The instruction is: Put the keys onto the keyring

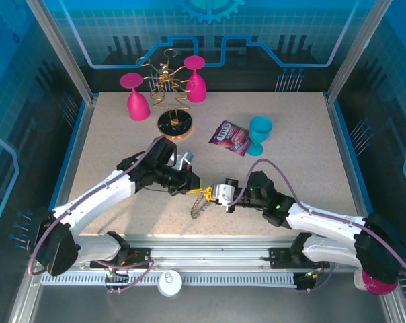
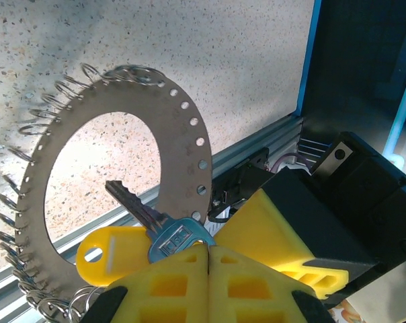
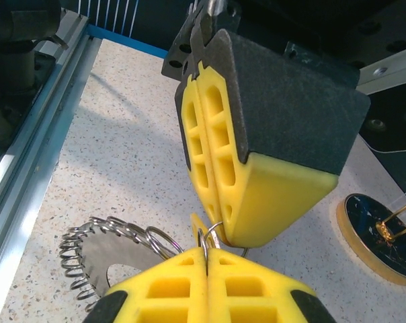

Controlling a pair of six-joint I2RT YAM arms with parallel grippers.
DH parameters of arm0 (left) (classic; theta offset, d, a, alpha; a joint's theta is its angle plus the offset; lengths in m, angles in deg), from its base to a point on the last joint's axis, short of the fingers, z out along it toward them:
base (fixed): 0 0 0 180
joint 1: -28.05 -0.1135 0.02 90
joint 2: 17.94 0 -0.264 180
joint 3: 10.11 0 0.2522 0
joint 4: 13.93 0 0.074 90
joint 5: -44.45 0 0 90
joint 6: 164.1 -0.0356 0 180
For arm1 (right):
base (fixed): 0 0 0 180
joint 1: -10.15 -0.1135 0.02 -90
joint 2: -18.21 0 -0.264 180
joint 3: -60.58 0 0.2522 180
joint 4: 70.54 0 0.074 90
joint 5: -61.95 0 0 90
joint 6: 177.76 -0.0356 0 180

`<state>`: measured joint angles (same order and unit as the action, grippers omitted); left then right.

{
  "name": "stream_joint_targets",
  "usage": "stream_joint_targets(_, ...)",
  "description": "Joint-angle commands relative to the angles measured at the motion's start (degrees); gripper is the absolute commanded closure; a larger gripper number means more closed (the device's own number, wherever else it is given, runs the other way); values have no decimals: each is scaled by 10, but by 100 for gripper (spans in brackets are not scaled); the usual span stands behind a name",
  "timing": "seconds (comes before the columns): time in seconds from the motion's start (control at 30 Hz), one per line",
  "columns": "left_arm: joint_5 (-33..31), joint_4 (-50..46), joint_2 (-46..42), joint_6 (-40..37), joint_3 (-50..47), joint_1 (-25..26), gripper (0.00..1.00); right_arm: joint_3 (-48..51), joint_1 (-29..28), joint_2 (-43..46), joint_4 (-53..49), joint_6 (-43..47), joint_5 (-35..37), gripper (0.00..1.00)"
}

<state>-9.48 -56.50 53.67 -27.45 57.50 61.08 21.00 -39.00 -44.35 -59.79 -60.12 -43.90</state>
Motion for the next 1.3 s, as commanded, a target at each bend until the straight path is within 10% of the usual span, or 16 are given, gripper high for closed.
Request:
stream_joint_targets(0.0,54,-14,-17,60,-7,-1,100,-24,9,6,15,-20,13,100)
stream_joint_targets(1.27,39,-43,-14,15,-22,-12,100,-21,31,50,18,-85,5,100)
